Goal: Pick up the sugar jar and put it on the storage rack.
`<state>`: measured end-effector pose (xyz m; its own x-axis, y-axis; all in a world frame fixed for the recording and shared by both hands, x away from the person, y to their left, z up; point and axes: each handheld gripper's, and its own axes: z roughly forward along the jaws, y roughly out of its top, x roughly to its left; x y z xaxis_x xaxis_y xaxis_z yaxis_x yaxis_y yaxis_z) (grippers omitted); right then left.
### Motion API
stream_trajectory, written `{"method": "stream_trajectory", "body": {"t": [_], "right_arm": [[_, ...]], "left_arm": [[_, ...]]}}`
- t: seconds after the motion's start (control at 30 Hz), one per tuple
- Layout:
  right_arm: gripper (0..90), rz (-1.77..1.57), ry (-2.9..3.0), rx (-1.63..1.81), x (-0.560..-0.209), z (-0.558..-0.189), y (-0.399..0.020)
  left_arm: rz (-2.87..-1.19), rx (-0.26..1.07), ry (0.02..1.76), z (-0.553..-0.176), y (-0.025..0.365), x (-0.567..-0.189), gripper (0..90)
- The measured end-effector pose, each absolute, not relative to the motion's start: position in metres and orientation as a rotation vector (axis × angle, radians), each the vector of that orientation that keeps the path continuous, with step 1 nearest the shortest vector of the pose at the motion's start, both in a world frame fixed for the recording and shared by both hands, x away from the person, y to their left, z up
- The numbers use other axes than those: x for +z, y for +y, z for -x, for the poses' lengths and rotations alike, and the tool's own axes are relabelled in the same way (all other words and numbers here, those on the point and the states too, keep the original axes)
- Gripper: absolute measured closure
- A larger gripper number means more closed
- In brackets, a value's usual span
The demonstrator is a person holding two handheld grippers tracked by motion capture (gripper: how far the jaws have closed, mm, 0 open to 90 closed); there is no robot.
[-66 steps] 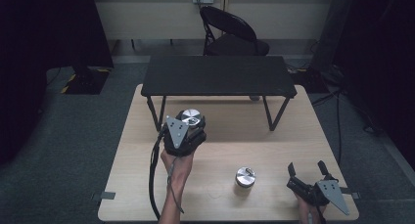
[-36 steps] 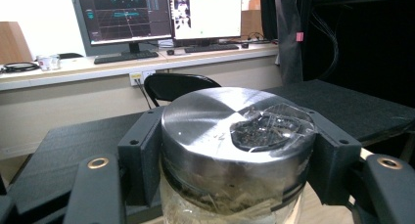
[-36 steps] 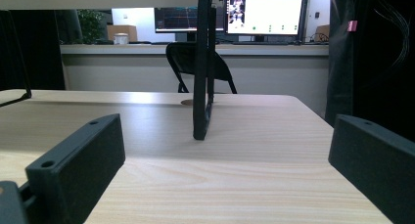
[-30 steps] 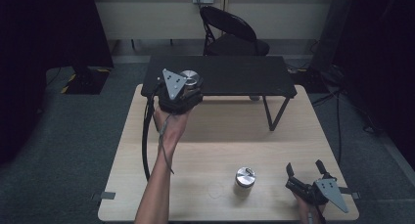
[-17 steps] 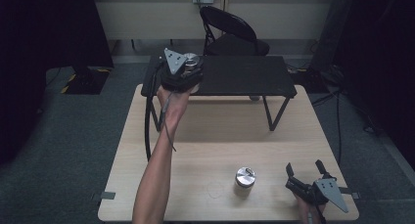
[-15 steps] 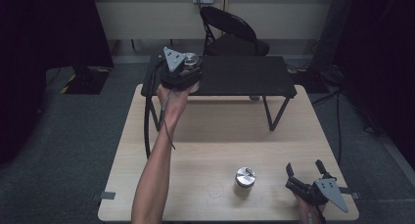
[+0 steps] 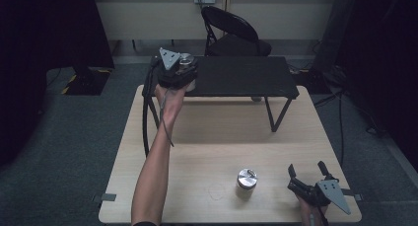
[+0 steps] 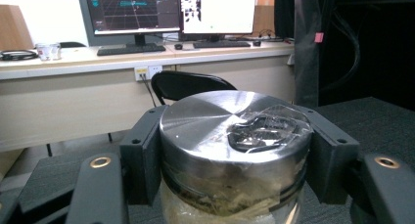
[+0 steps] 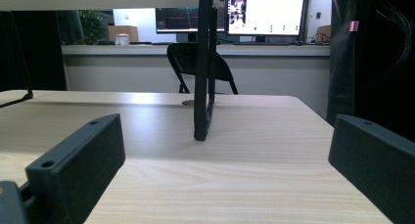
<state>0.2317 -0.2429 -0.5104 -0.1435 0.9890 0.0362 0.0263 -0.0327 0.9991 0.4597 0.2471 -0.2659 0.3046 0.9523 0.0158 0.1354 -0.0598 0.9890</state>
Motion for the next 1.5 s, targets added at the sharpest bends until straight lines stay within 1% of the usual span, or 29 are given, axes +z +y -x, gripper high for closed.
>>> {"method": "stream_trajectory", "body": {"t": [0.3, 0.47, 0.5, 0.53, 0.57, 0.6, 0.9, 1.13, 1.33, 1.5], "right_arm": [[0.0, -1.178, 1.309, 1.343, -0.512, -0.231, -0.244], [0.0, -1.178, 1.294, 1.355, -0.514, -0.23, -0.245], [0.0, -1.178, 1.295, 1.356, -0.514, -0.23, -0.245], [0.0, -1.178, 1.297, 1.357, -0.514, -0.23, -0.246], [0.0, -1.176, 1.298, 1.358, -0.514, -0.23, -0.246], [0.0, -1.174, 1.299, 1.359, -0.514, -0.23, -0.246], [0.0, -1.17, 1.303, 1.37, -0.514, -0.23, -0.248], [0.0, -1.171, 1.301, 1.377, -0.515, -0.23, -0.248], [0.0, -1.17, 1.297, 1.385, -0.515, -0.23, -0.249], [0.0, -1.169, 1.302, 1.391, -0.515, -0.23, -0.251]], "left_arm": [[-1.425, 0.969, 1.031, -0.458, 0.244, -0.28, 34.8], [-1.449, 0.946, 1.037, -0.46, 0.247, -0.275, 33.2], [-1.486, 0.897, 1.04, -0.464, 0.253, -0.271, 30.8], [-1.494, 0.857, 1.06, -0.466, 0.256, -0.268, 15.0], [-1.483, 0.855, 1.09, -0.465, 0.254, -0.267, 5.0], [-1.477, 0.857, 1.095, -0.463, 0.254, -0.267, 0.0], [-1.377, 0.898, 1.051, -0.446, 0.263, -0.27, 0.1], [-1.392, 0.877, 1.02, -0.438, 0.264, -0.265, 0.2], [-1.37, 0.918, 0.992, -0.421, 0.26, -0.264, 0.3], [-1.396, 0.937, 0.973, -0.409, 0.257, -0.256, 1.1]]}}
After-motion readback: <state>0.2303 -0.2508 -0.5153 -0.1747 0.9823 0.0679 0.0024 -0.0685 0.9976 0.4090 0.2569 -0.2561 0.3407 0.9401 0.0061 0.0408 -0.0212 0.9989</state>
